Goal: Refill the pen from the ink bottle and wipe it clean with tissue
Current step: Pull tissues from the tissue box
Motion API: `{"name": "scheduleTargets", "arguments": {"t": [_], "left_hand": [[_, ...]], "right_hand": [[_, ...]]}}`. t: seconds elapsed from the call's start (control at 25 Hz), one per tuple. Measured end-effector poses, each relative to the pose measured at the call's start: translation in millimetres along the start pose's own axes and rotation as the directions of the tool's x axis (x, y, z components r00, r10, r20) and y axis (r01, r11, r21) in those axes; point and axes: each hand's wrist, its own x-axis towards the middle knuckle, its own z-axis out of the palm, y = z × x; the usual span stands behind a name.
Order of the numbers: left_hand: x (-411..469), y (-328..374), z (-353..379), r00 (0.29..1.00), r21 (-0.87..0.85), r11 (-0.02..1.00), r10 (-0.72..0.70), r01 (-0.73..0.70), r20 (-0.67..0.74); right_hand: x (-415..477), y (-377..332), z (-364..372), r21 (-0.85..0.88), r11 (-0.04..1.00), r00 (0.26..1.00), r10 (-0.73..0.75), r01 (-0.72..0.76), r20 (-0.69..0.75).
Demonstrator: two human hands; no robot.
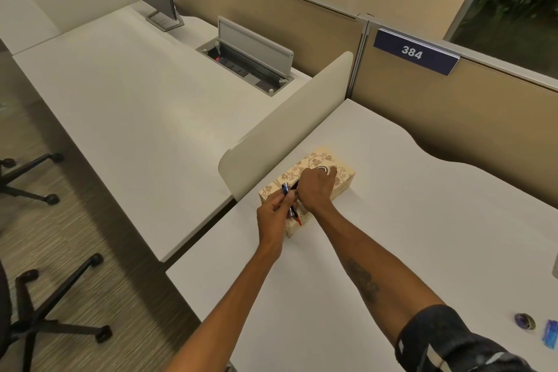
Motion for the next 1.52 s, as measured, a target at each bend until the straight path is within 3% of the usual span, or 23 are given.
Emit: {"name": "scheduleTargets", "arguments": {"t": [0.44,0.8,1.04,1.52], "left_hand": [[2,-2,-2,1.0,-0.008,1.0,-0.017,0.017,0.001],[0,-2,-3,1.0,-0.002,1.0,0.006,-0.006,0.002],[0,-4,-3,1.0,0.018,1.0,0.013,-0.013,-0.002],[-2,-1,-2,1.0,-0.004,1.0,0.01,-0.01,-0.01]], "right_hand": [[-3,-8,-6,-0.045,0.997,0.998,0.061,-0.061,0.006],[-10,-5,-12,-0.054,0.998,1.0,0.018,-0.019,-0.009],[-11,-5,-7,-0.146,0.989,1.0,-0.013,0.017,0.029],[-8,-9,-10,0.007,0.996,0.996,0.094,-0.094,0.003]]}}
